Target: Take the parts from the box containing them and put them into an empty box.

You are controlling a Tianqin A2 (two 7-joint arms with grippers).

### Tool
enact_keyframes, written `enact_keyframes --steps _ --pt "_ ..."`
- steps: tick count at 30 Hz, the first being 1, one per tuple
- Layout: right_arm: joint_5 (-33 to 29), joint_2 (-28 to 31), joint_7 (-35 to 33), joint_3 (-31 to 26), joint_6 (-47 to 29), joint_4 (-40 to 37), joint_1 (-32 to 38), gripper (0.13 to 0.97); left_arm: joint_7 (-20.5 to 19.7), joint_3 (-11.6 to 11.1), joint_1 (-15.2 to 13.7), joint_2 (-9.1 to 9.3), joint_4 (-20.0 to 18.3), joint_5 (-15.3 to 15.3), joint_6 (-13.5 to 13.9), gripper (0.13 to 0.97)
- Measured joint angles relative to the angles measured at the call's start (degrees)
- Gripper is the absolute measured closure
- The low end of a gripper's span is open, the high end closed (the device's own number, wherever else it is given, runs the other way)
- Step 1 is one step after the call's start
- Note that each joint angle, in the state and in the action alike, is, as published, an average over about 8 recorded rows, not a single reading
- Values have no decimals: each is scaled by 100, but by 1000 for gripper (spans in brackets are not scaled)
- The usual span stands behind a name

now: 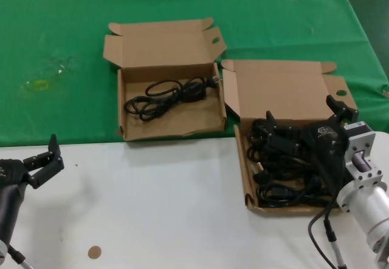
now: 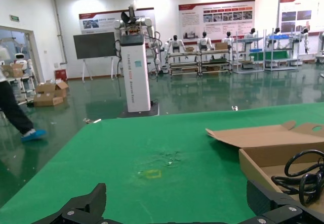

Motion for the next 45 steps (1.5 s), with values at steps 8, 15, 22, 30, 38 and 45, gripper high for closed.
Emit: enact_keyframes --steps 8,15,22,30,38,45 --pt "0 0 0 0 0 0 0 129 0 0 0 0 0 0 0 132" --pt "0 0 0 0 0 0 0 129 0 0 0 0 0 0 0 132" --pt "0 0 0 0 0 0 0 129 0 0 0 0 0 0 0 132" --pt "0 0 0 0 0 0 0 129 0 0 0 0 0 0 0 132" --pt "0 0 0 0 0 0 0 129 0 0 0 0 0 0 0 132" --pt "0 0 0 0 0 0 0 129 0 0 0 0 0 0 0 132"
